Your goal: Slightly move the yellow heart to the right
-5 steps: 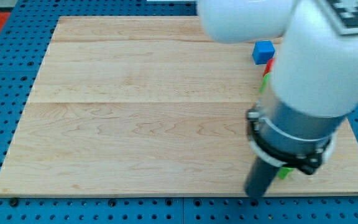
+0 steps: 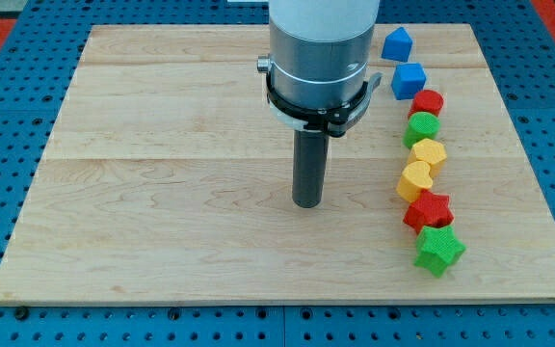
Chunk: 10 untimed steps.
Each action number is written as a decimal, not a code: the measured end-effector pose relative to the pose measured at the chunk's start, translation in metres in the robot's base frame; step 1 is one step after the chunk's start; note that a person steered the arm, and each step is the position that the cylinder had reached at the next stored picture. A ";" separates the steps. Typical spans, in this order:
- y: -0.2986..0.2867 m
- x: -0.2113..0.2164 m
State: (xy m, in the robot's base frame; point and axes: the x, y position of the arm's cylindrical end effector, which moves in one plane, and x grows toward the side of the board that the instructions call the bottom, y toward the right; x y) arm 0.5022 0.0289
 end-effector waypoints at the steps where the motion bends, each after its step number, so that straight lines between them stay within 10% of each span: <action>1: 0.042 -0.022; 10: 0.095 -0.008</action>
State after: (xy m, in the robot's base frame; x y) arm 0.4938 0.1242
